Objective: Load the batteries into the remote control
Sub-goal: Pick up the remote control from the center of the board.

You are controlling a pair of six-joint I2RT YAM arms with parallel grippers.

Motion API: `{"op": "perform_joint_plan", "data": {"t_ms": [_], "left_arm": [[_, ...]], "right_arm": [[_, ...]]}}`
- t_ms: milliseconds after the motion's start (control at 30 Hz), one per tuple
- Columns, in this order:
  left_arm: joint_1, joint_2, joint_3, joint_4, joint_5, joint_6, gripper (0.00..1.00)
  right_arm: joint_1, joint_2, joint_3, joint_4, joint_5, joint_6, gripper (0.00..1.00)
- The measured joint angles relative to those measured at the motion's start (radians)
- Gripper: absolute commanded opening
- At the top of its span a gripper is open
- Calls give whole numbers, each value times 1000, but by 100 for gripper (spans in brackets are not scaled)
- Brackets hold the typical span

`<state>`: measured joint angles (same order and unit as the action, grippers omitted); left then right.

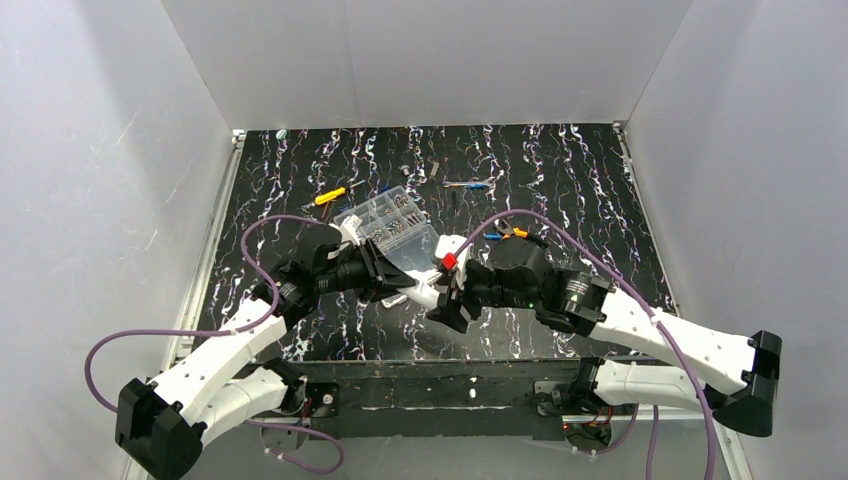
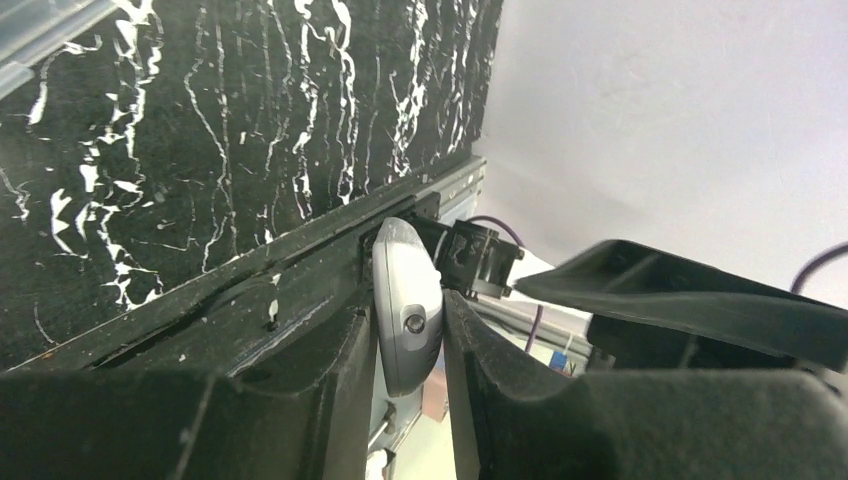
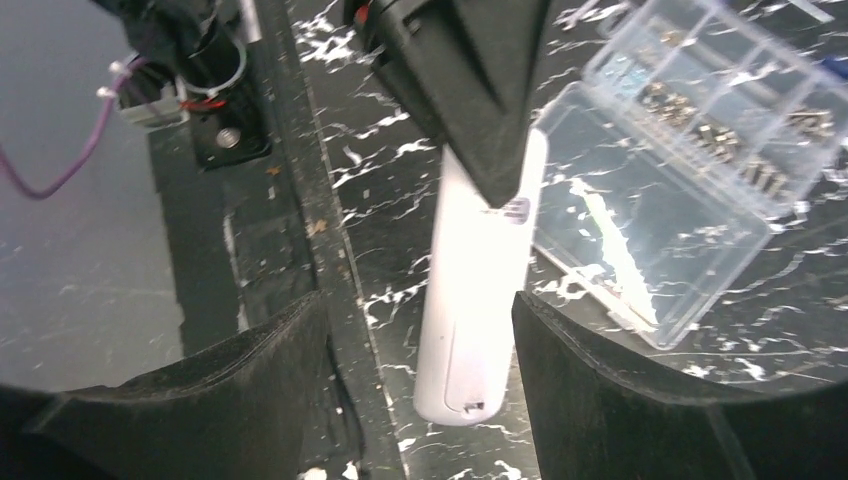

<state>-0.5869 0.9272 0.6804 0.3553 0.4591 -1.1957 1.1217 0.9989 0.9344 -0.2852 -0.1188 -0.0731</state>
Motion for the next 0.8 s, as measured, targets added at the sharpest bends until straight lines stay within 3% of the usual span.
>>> {"op": "perform_joint_plan", "data": {"t_ms": [300,800], "left_arm": [[0,0,-12,60,101,49,0],[0,-18,-39,109,182,77,0]], "right_arm": [[0,24,-64,-5,-77,20,76],[-3,19,-155,24,45,16,69]]}}
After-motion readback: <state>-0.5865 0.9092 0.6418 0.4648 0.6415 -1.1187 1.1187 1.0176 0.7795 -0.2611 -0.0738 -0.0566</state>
